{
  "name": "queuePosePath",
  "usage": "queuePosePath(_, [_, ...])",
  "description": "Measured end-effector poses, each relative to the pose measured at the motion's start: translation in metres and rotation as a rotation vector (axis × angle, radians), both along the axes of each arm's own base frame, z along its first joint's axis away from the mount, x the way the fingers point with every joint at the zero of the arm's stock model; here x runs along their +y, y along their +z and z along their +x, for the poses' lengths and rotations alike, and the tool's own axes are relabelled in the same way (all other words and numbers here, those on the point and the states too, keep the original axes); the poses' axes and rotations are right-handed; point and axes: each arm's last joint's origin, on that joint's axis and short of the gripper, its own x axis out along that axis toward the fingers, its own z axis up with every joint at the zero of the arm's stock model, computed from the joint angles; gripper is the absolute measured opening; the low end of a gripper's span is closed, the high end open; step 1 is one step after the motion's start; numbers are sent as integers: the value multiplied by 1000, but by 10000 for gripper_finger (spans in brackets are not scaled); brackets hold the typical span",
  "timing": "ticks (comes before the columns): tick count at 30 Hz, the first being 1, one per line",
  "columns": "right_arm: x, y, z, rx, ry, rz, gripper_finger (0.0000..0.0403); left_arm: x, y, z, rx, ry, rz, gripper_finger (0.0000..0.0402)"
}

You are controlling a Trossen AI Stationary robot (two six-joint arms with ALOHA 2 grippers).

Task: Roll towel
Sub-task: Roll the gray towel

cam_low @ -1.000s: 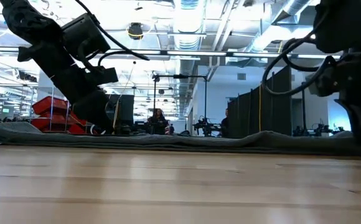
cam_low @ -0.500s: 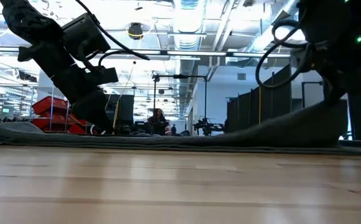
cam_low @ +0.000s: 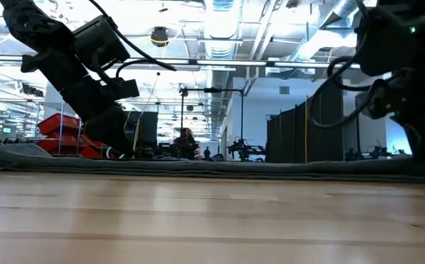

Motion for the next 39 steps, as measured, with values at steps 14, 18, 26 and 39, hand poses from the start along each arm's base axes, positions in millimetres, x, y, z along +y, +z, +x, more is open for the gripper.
queuePosePath(14, [1, -1, -4, 46, -65, 66, 89, -1, -1, -1, 14, -15, -22, 81])
queuePosePath(18, [2, 14, -1, 66, -87, 13, 126, -1, 0, 0, 3, -19, -19, 82])
queuePosePath(26, [-13, 20, 4, 71, -100, -38, 171, -1, 6, 8, -65, -77, 28, 81])
queuePosePath(39, [-95, 15, 14, 93, -146, 198, 7, -3, -5, 17, -76, -129, -10, 82])
